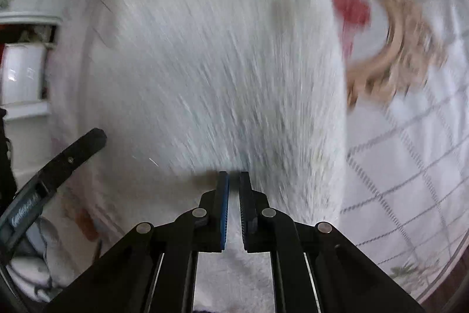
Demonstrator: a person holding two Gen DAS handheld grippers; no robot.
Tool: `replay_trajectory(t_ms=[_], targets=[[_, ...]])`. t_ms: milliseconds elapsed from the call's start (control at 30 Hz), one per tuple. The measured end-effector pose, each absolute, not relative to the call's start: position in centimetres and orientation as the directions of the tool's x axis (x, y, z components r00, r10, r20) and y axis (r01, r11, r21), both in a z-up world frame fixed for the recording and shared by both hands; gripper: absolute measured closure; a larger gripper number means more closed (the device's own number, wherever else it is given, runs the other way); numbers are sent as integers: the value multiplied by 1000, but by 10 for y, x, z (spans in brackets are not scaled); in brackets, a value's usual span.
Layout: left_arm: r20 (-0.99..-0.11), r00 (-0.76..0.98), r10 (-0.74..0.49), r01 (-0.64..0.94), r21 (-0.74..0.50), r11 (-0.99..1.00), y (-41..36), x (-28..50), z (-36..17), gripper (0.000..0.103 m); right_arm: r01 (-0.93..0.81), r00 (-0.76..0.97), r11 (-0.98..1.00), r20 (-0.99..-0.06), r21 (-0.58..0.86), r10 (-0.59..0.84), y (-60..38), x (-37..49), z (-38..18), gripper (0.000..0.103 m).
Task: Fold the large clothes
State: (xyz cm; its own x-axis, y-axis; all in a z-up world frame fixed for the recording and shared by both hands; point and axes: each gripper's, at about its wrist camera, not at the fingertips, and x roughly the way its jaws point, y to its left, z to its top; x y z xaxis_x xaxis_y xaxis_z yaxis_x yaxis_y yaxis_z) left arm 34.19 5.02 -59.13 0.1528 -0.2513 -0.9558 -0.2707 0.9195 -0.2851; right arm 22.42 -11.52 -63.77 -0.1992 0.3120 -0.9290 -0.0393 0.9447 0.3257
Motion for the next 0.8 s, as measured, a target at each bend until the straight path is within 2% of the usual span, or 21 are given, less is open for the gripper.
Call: replay_trajectory(t_ms=[133, 233, 267, 333, 367, 400, 467, 600, 700, 800], targets=[[-945, 179, -273, -288, -316, 904, 59, 347, -590, 90, 25, -241, 944, -915, 329, 325, -117, 238, -652, 103], [-931, 210, -298, -279, -350, 895, 69, 329, -556, 90, 33, -239, 919, -890, 392, 388, -136, 234, -633, 103], [-929, 216, -300, -283, -353, 892, 72, 321, -547, 90, 39, -234, 908, -880, 417, 414, -147, 227, -622, 96], [-936, 218, -275, -306, -333, 892, 83, 287, -529, 90, 69, -238, 890, -859, 451, 454, -172, 209, -605, 66], [-941, 206, -268, -321, -324, 890, 90, 270, -526, 85, 84, -236, 882, -851, 464, 470, -185, 196, -597, 38], [-946, 185, -265, -339, -314, 887, 93, 256, -526, 69, 94, -235, 873, -842, 478, 486, -196, 183, -591, 25], [-954, 129, -270, -388, -299, 872, 99, 223, -538, 51, 130, -266, 868, -826, 480, 497, -224, 145, -590, 25], [-909, 25, -416, -498, -372, 783, 97, 166, -602, 51, 216, -339, 861, -792, 460, 508, -255, 75, -636, 25], [-858, -2, -514, -517, -439, 735, 79, 149, -637, 51, 282, -348, 809, -731, 515, 587, -265, 43, -675, 24], [-884, 7, -467, -455, -418, 786, 65, 151, -639, 51, 303, -301, 766, -705, 567, 642, -261, 39, -694, 24]])
